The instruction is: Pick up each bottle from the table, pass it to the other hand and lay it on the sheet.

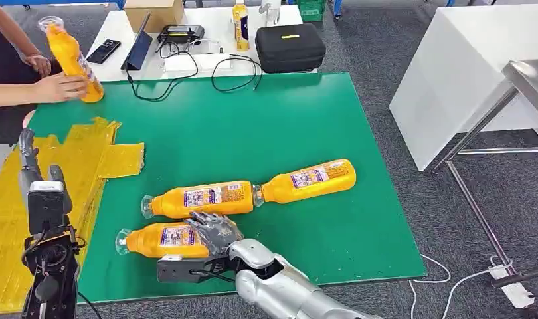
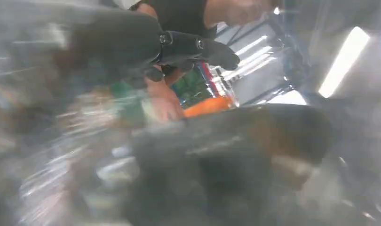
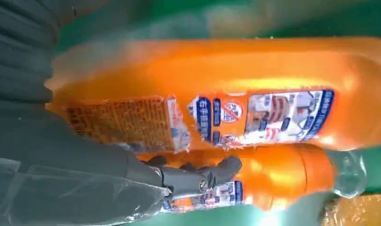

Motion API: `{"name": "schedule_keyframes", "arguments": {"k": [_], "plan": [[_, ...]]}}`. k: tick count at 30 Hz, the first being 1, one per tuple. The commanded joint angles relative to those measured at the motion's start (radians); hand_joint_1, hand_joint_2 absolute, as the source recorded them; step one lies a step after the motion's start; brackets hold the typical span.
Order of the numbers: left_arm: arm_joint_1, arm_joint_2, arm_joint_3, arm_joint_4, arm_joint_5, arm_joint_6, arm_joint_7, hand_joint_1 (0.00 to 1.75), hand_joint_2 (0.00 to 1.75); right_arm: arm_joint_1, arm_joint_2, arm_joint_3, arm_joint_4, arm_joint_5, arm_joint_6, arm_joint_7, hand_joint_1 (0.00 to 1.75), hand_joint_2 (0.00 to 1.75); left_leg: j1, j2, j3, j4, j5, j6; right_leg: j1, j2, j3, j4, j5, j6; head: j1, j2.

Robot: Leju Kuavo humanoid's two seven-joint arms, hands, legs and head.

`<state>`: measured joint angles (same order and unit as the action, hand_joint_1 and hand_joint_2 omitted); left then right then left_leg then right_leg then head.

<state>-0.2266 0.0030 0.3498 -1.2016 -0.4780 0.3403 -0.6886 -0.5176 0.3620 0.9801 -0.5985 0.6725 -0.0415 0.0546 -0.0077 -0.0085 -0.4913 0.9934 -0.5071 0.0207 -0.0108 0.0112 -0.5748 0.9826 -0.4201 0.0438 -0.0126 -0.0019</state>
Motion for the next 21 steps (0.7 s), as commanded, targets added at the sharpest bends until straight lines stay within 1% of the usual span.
{"name": "schedule_keyframes", "arguments": {"k": [1, 4, 8, 9, 10, 11, 12, 14, 15, 16, 17, 18, 19, 20, 21], "plan": [[-0.022, -0.029, 0.005, 0.015, 0.006, -0.018, 0.010, 0.00, 0.00, -0.060, -0.013, 0.319, 0.149, -0.026, 0.143, 0.126, 0.00, 1.75, 0.001, -0.001, 0.003, -0.002, 0.000, -0.001, 0.001, -0.002, 0.004, -0.002, 0.000, -0.001, 0.000, 0.000], [-0.023, -0.029, 0.005, 0.015, 0.006, -0.018, 0.011, 0.00, 0.00, -0.058, -0.013, 0.320, 0.150, -0.026, 0.142, 0.125, 0.00, 1.75, 0.002, -0.001, 0.006, -0.004, 0.001, -0.002, 0.002, -0.003, 0.007, -0.004, 0.000, -0.001, 0.000, 0.000], [-0.019, -0.029, 0.011, 0.010, 0.004, -0.020, 0.017, 0.00, 0.00, -0.061, -0.013, 0.354, 0.162, -0.004, 0.177, 0.147, 0.00, 1.75, 0.001, 0.000, 0.007, -0.002, 0.001, -0.001, 0.002, -0.003, 0.007, -0.003, 0.000, -0.001, 0.000, 0.000], [-0.017, -0.030, 0.015, 0.007, 0.005, -0.021, 0.020, 0.00, 0.00, -0.060, -0.013, 0.369, 0.167, 0.009, 0.190, 0.159, 0.03, 1.75, 0.002, 0.000, 0.008, -0.004, 0.001, -0.002, 0.002, -0.004, 0.008, -0.004, 0.000, -0.001, -0.001, 0.000], [-0.020, -0.031, 0.018, 0.009, 0.005, -0.024, 0.020, 0.00, 0.00, -0.059, -0.013, 0.376, 0.171, 0.017, 0.197, 0.168, 1.05, 1.75, 0.001, 0.000, 0.008, -0.003, 0.001, -0.001, 0.002, -0.003, 0.008, -0.003, 0.000, -0.001, 0.000, 0.000], [-0.022, -0.032, 0.018, 0.011, 0.005, -0.025, 0.020, 0.00, 0.00, -0.059, -0.013, 0.379, 0.175, 0.021, 0.197, 0.171, 1.50, 1.75, 0.001, 0.001, 0.008, -0.002, 0.000, -0.001, 0.001, -0.002, 0.008, -0.002, 0.000, -0.001, -0.001, 0.000], [-0.027, -0.034, 0.019, 0.015, 0.006, -0.029, 0.020, 0.00, 0.00, -0.058, -0.013, 0.381, 0.184, 0.031, 0.197, 0.188, 1.75, 1.75, 0.002, 0.000, 0.010, -0.004, 0.001, -0.002, 0.002, -0.003, 0.010, -0.005, 0.001, -0.001, -0.001, 0.000], [-0.036, -0.036, 0.018, 0.021, 0.006, -0.034, 0.021, 0.00, 0.00, -0.056, -0.013, 0.380, 0.200, 0.040, 0.194, 0.199, 1.75, 1.75, 0.001, 0.000, 0.010, -0.002, 0.000, -0.001, 0.001, -0.003, 0.009, -0.002, 0.000, -0.001, -0.002, 0.000], [-0.040, -0.036, 0.016, 0.024, 0.007, -0.035, 0.022, 0.00, 0.00, -0.053, -0.013, 0.377, 0.210, 0.041, 0.193, 0.200, 1.75, 1.75, 0.001, -0.002, 0.010, -0.003, 0.001, -0.002, 0.002, -0.005, 0.010, -0.004, 0.000, -0.001, 0.002, 0.000], [-0.046, -0.037, 0.015, 0.026, 0.007, -0.037, 0.022, 0.00, 0.00, -0.051, -0.013, 0.374, 0.215, 0.040, 0.198, 0.201, 1.75, 1.75, 0.001, 0.001, 0.012, -0.003, 0.001, -0.001, 0.002, -0.002, 0.011, -0.003, 0.000, -0.001, 0.000, 0.000], [-0.064, -0.040, 0.015, 0.044, 0.010, -0.044, 0.024, 0.00, 0.00, -0.045, -0.013, 0.347, 0.229, 0.023, 0.208, 0.224, 1.75, 1.75, 0.002, -0.001, 0.011, -0.003, 0.002, -0.002, 0.002, -0.005, 0.012, -0.005, 0.001, -0.001, 0.002, 0.000], [-0.081, -0.046, 0.009, 0.054, 0.010, -0.044, 0.024, 0.00, 0.00, -0.044, -0.013, 0.343, 0.238, 0.025, 0.201, 0.224, 1.75, 1.75, 0.003, -0.002, 0.011, -0.003, 0.002, -0.002, 0.003, -0.005, 0.012, -0.006, 0.002, -0.002, 0.000, 0.000], [-0.116, -0.048, -0.008, 0.094, 0.012, -0.054, 0.023, 0.00, 0.00, -0.039, -0.013, 0.301, 0.265, 0.006, 0.178, 0.263, 1.75, 1.75, 0.002, -0.003, 0.011, -0.003, 0.002, -0.002, 0.002, -0.006, 0.012, -0.005, 0.001, -0.001, 0.001, 0.000], [-0.139, -0.051, -0.026, 0.117, 0.004, -0.049, 0.027, 0.00, 0.00, -0.041, -0.013, 0.278, 0.291, 0.001, 0.152, 0.268, 1.75, 1.75, 0.002, -0.003, 0.011, -0.003, 0.003, -0.002, 0.003, -0.006, 0.012, -0.005, 0.002, -0.002, 0.001, 0.000], [-0.154, -0.054, -0.038, 0.133, 0.002, -0.042, 0.030, 0.00, 0.00, -0.042, -0.013, 0.255, 0.305, -0.005, 0.134, 0.263, 1.75, 1.75, 0.002, -0.005, 0.011, -0.002, 0.003, -0.002, 0.002, -0.009, 0.013, -0.004, 0.001, -0.001, 0.001, 0.000]]}}
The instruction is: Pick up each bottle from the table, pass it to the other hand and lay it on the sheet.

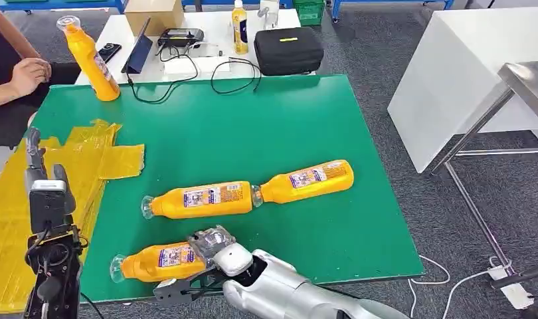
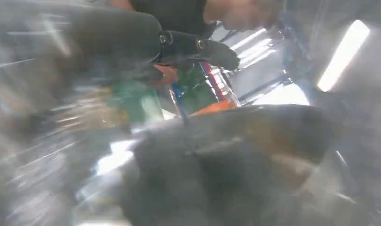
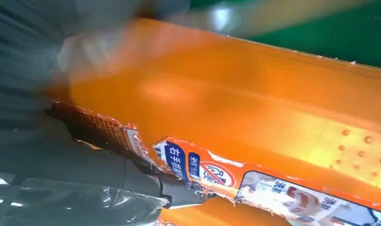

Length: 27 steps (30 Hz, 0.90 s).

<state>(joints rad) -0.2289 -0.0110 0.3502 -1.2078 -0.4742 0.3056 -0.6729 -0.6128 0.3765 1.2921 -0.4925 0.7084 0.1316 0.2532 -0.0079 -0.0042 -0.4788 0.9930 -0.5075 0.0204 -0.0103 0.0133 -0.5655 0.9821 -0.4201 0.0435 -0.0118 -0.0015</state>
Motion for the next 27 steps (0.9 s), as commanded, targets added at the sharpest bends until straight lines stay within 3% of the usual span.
{"name": "schedule_keyframes", "arguments": {"k": [1, 6, 10, 11, 17, 21, 23, 24, 27], "plan": [[-0.160, -0.042, -0.045, 0.148, -0.004, 0.001, 0.018, 0.00, 0.00, 0.051, -0.027, -0.066, 0.209, -0.042, -0.046, 0.058, 1.75, 1.75, 0.001, -0.010, 0.000, -0.001, 0.003, -0.001, 0.001, -0.011, 0.003, -0.003, 0.000, -0.001, 0.000, 0.000], [-0.154, -0.037, -0.050, 0.148, 0.000, 0.001, 0.017, 0.00, 0.00, 0.052, -0.027, -0.083, 0.207, -0.040, -0.059, 0.054, 1.75, 1.75, 0.001, -0.011, 0.003, -0.002, 0.003, -0.001, 0.001, -0.010, 0.008, -0.004, 0.001, -0.001, 0.000, 0.000], [-0.140, -0.032, -0.055, 0.135, 0.029, -0.008, 0.017, 0.00, 0.00, 0.051, -0.046, -0.197, 0.197, -0.068, -0.156, 0.001, 1.75, 1.75, 0.000, -0.009, 0.007, -0.001, 0.002, -0.001, 0.000, -0.008, 0.011, -0.002, 0.000, -0.001, 0.000, 0.000], [-0.122, -0.031, -0.046, 0.116, 0.049, -0.013, 0.015, 0.00, 0.00, 0.053, -0.057, -0.257, 0.168, -0.094, -0.236, -0.057, 1.75, 1.75, 0.001, -0.011, 0.005, -0.002, 0.003, -0.001, 0.001, -0.010, 0.010, -0.004, 0.002, -0.001, 0.000, 0.000], [-0.110, -0.027, -0.041, 0.104, 0.055, -0.017, 0.014, 0.00, 0.00, 0.044, -0.054, -0.268, 0.168, -0.093, -0.226, -0.061, 1.75, 1.75, 0.001, -0.006, 0.004, -0.002, 0.003, -0.002, 0.001, -0.007, 0.008, -0.004, 0.003, -0.002, 0.000, 0.000], [-0.006, -0.036, 0.022, -0.003, 0.212, -0.167, 0.070, 0.00, 0.00, 0.122, -0.112, -0.469, -0.050, -0.161, -0.426, -0.307, 1.75, 1.75, 0.001, -0.005, 0.005, -0.002, 0.002, -0.001, 0.001, -0.006, 0.008, -0.004, 0.004, -0.004, 0.000, 0.000], [0.070, -0.052, 0.063, -0.073, 0.311, -0.289, 0.109, 0.00, 0.00, 0.224, -0.179, -0.537, -0.307, -0.145, -0.394, -0.344, 1.75, 1.75, 0.001, -0.001, 0.007, -0.002, 0.001, -0.001, 0.001, -0.001, 0.009, -0.003, 0.003, -0.004, 0.000, 0.000], [0.119, -0.061, 0.081, -0.112, 0.362, -0.353, 0.149, 0.00, 1.75, 0.295, -0.223, -0.568, -0.473, -0.134, -0.346, -0.341, 1.75, 1.75, 0.001, 0.001, 0.007, -0.003, 0.001, -0.001, 0.001, 0.000, 0.009, -0.004, 0.003, -0.004, 0.000, 0.000], [0.254, -0.099, 0.110, -0.223, 0.560, -0.535, 0.203, 0.00, 1.75, 0.442, -0.285, -0.634, -0.764, -0.099, -0.336, -0.369, 1.75, 1.75, 0.002, 0.002, 0.005, -0.003, 0.000, -0.001, 0.001, 0.000, 0.007, -0.005, 0.002, -0.004, 0.000, 0.000]]}}
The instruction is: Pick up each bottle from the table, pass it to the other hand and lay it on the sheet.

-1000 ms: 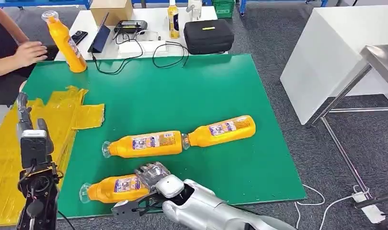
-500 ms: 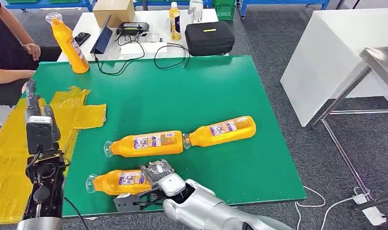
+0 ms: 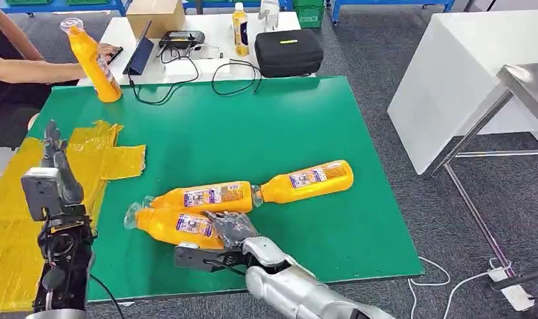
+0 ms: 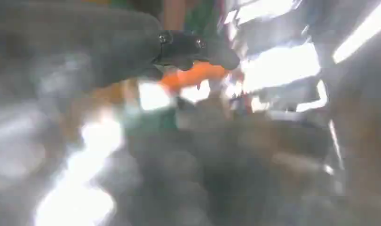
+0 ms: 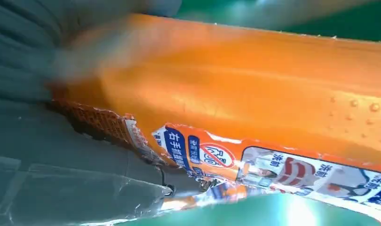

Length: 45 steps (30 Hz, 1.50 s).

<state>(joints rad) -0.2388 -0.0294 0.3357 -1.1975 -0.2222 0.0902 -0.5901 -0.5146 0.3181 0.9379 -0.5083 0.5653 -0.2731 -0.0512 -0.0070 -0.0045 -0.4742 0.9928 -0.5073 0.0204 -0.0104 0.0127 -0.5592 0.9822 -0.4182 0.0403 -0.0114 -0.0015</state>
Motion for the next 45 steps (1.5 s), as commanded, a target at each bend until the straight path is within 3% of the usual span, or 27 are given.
{"name": "schedule_keyframes", "arguments": {"k": [1, 4, 9, 12, 14, 17, 24, 30, 40, 45], "plan": [[0.300, -0.092, 0.133, -0.262, 0.366, -0.363, 0.141, 0.00, 1.75, 0.376, -0.238, -0.291, -0.803, 0.048, 0.069, -0.076, 1.75, 1.75, 0.000, 0.002, -0.002, -0.002, -0.001, -0.001, 0.000, 0.001, -0.002, -0.002, -0.001, 0.000, 0.000, 0.000], [0.369, -0.139, 0.187, -0.327, 0.476, -0.451, 0.181, 0.00, 1.75, 0.440, -0.252, -0.310, -0.894, 0.053, 0.069, -0.106, 1.75, 1.75, 0.000, 0.000, -0.009, -0.001, -0.002, 0.000, 0.000, 0.000, -0.009, -0.001, -0.001, 0.000, 0.000, 0.000], [0.359, -0.142, 0.191, -0.330, 0.477, -0.461, 0.187, 0.00, 1.75, 0.434, -0.246, -0.310, -0.879, 0.057, 0.070, -0.111, 1.75, 1.75, 0.000, -0.002, -0.018, 0.000, -0.001, 0.000, 0.001, -0.001, -0.017, -0.002, -0.001, 0.000, 0.000, 0.000], [0.386, -0.176, 0.219, -0.333, 0.592, -0.555, 0.278, 0.00, 1.75, 0.456, -0.240, -0.318, -0.910, 0.052, 0.056, -0.150, 1.75, 1.75, 0.000, -0.002, -0.020, 0.000, -0.001, 0.000, 0.000, -0.001, -0.018, -0.002, -0.001, 0.000, 0.000, 0.000], [0.441, -0.223, 0.230, -0.365, 0.672, -0.659, 0.351, 0.00, 1.75, 0.464, -0.237, -0.319, -0.922, 0.051, 0.054, -0.160, 1.75, 1.75, 0.000, 0.000, -0.017, -0.001, -0.001, -0.001, 0.000, 0.000, -0.016, -0.003, -0.001, -0.001, 0.000, 0.000], [0.507, -0.309, 0.184, -0.437, 0.674, -0.730, 0.362, 0.00, 1.75, 0.481, -0.221, -0.343, -0.926, 0.050, 0.034, -0.164, 1.75, 1.75, 0.000, 0.002, -0.017, -0.001, -0.002, -0.001, 0.001, 0.002, -0.016, -0.004, -0.001, -0.001, -0.001, 0.000], [0.508, -0.319, 0.076, -0.438, 0.665, -0.707, 0.355, 0.00, 1.75, 0.422, -0.182, -0.374, -0.857, 0.042, 0.036, -0.164, 1.75, 1.75, 0.000, -0.001, -0.019, 0.000, -0.001, 0.000, 0.000, -0.001, -0.017, -0.003, -0.001, -0.001, 0.000, 0.000], [0.532, -0.319, -0.236, -0.450, 0.652, -0.556, 0.253, 0.00, 1.75, 0.360, -0.115, -0.339, -0.757, 0.065, 0.021, -0.140, 1.75, 1.75, -0.001, -0.003, -0.022, 0.000, 0.000, 0.000, 0.000, -0.002, -0.019, -0.003, 0.000, 0.000, -0.001, 0.000], [0.537, -0.299, -0.238, -0.457, 0.665, -0.551, 0.250, 0.00, 1.75, 0.362, -0.123, -0.333, -0.761, 0.065, 0.016, -0.137, 1.75, 1.75, 0.000, -0.002, -0.019, -0.001, -0.001, 0.000, 0.000, -0.001, -0.017, -0.003, 0.000, 0.000, 0.000, 0.000], [0.489, -0.312, -0.270, -0.453, 0.641, -0.451, 0.214, 0.00, 1.75, 0.327, -0.077, -0.264, -0.688, 0.076, 0.033, -0.127, 1.75, 1.75, 0.000, -0.002, -0.019, -0.001, -0.001, -0.001, 0.001, -0.001, -0.017, -0.003, 0.000, -0.001, -0.001, 0.000]]}}
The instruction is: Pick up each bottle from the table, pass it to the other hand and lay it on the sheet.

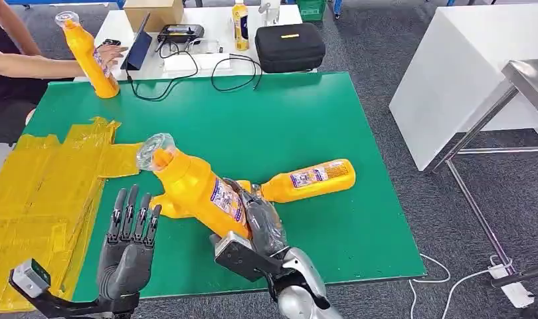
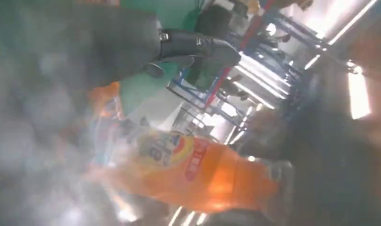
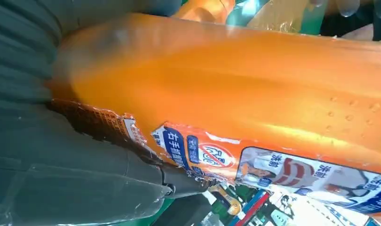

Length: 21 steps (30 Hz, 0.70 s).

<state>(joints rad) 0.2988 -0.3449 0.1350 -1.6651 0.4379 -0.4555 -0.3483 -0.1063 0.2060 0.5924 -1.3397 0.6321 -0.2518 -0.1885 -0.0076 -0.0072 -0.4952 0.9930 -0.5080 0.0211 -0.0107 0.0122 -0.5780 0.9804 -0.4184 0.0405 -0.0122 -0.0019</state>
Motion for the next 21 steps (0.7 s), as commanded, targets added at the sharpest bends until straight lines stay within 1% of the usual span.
{"name": "schedule_keyframes", "arguments": {"k": [1, 5, 8, 11, 13, 14, 15, 16, 18, 19, 21], "plan": [[-0.049, 0.004, -0.072, 0.010, -0.027, 0.104, -0.036, 0.00, 1.75, -0.081, 0.044, 0.100, 0.154, 0.017, 0.009, 0.009, 1.75, 1.75, 0.001, 0.001, 0.001, -0.001, 0.000, -0.001, 0.001, 0.000, 0.001, -0.001, 0.000, -0.001, 0.000, 0.000], [-0.036, 0.007, -0.067, -0.010, -0.029, 0.127, -0.053, 0.00, 1.75, -0.090, 0.070, 0.183, 0.198, 0.030, 0.019, 0.011, 1.75, 1.75, 0.002, 0.002, 0.003, -0.002, 0.000, -0.002, 0.002, 0.001, 0.003, -0.002, 0.000, -0.002, 0.000, 0.000], [-0.039, 0.012, -0.059, -0.009, -0.022, 0.121, -0.053, 0.00, 1.75, -0.117, 0.098, 0.232, 0.281, 0.020, 0.036, 0.024, 1.75, 1.75, 0.001, 0.003, 0.004, -0.002, 0.000, -0.002, 0.001, 0.002, 0.003, -0.001, 0.000, -0.001, 0.001, 0.000], [-0.045, 0.009, -0.058, -0.009, -0.041, 0.139, -0.062, 0.00, 1.75, -0.146, 0.129, 0.271, 0.365, 0.016, 0.041, 0.024, 1.75, 1.75, 0.002, 0.004, 0.004, -0.003, 0.000, -0.002, 0.001, 0.002, 0.003, -0.001, 0.000, -0.002, 0.000, 0.000], [-0.050, 0.014, -0.058, -0.009, -0.041, 0.146, -0.066, 0.00, 1.75, -0.192, 0.136, 0.319, 0.424, 0.016, 0.060, 0.021, 1.75, 1.75, 0.001, 0.003, 0.003, -0.002, 0.000, -0.002, 0.001, 0.002, 0.002, 0.000, 0.000, -0.001, 0.000, 0.000], [-0.050, 0.016, -0.056, -0.014, -0.057, 0.171, -0.083, 0.00, 1.75, -0.231, 0.143, 0.358, 0.478, -0.004, 0.091, -0.002, 1.75, 1.75, 0.002, 0.003, 0.004, -0.003, 0.000, -0.002, 0.001, 0.002, 0.003, -0.001, 0.000, -0.002, 0.000, 0.000], [-0.050, 0.019, -0.055, -0.017, -0.057, 0.173, -0.085, 0.00, 1.75, -0.239, 0.143, 0.375, 0.484, -0.009, 0.094, -0.003, 1.75, 1.75, 0.001, 0.004, 0.003, -0.002, 0.000, -0.002, 0.001, 0.003, 0.002, -0.001, 0.000, -0.001, 0.000, 0.000], [-0.047, 0.023, -0.054, -0.022, -0.054, 0.177, -0.087, 0.00, 1.75, -0.252, 0.143, 0.412, 0.492, -0.032, 0.107, 0.001, 1.75, 1.75, 0.002, 0.005, 0.005, -0.002, -0.001, -0.003, 0.002, 0.004, 0.003, -0.001, 0.000, -0.002, 0.001, 0.000], [-0.045, 0.028, -0.049, -0.023, -0.055, 0.174, -0.087, 0.00, 1.75, -0.271, 0.143, 0.467, 0.507, -0.080, 0.117, 0.022, 1.75, 1.75, 0.001, 0.004, 0.003, -0.002, 0.000, -0.002, 0.001, 0.003, 0.002, 0.000, 0.000, -0.001, 0.001, 0.000], [-0.045, 0.027, -0.050, -0.022, -0.060, 0.174, -0.086, 0.00, 1.75, -0.277, 0.143, 0.481, 0.513, -0.099, 0.112, 0.027, 1.75, 1.75, 0.002, 0.005, 0.005, -0.002, -0.001, -0.003, 0.002, 0.003, 0.003, -0.001, 0.000, -0.002, 0.000, 0.000], [-0.043, 0.033, -0.061, -0.021, -0.089, 0.171, -0.091, 0.00, 1.75, -0.288, 0.143, 0.501, 0.538, -0.136, 0.085, 0.032, 1.75, 1.75, 0.001, 0.002, 0.003, -0.002, 0.000, -0.002, 0.001, 0.000, 0.002, -0.001, 0.000, -0.001, 0.000, 0.000]]}}
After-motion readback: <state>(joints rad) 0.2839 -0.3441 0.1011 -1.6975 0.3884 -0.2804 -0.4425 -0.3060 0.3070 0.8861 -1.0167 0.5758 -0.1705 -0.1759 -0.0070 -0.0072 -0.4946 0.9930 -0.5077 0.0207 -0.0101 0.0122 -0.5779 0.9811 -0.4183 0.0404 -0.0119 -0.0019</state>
